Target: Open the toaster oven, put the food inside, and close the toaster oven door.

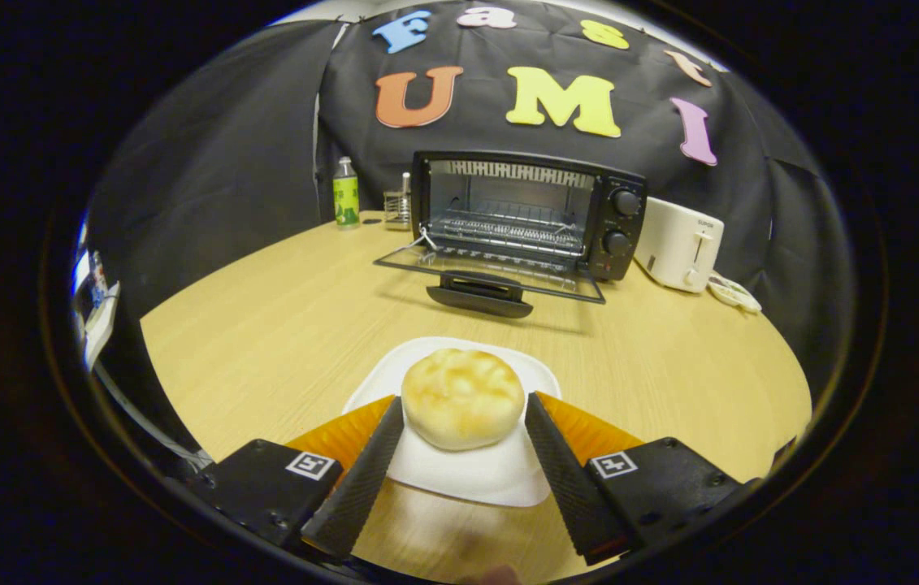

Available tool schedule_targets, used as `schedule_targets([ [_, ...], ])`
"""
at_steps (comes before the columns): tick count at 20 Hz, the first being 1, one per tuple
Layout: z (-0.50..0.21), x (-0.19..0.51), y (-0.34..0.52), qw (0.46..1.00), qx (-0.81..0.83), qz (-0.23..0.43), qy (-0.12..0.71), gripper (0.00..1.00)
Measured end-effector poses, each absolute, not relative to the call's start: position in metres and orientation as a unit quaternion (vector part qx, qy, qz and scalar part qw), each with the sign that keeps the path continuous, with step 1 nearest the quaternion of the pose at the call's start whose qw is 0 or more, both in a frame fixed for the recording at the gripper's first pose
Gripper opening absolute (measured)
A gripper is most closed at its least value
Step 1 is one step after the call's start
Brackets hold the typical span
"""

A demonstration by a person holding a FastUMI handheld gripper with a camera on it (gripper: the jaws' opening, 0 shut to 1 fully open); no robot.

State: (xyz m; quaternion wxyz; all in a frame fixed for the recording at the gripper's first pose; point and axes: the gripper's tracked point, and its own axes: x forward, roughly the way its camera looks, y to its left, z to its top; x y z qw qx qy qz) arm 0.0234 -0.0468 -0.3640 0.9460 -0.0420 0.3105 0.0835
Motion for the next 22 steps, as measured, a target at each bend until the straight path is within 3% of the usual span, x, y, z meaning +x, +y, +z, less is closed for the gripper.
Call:
schedule_targets([
  [5,-0.359,0.027,-0.047,0.948,-0.024,0.086,0.307,0.71],
  [9,-0.328,0.031,-0.047,0.955,0.035,0.093,0.279,0.56],
  [17,-0.224,0.069,-0.040,0.965,0.149,0.104,0.188,0.50],
  [22,-0.203,0.105,-0.032,0.966,0.152,0.095,0.184,0.50],
])
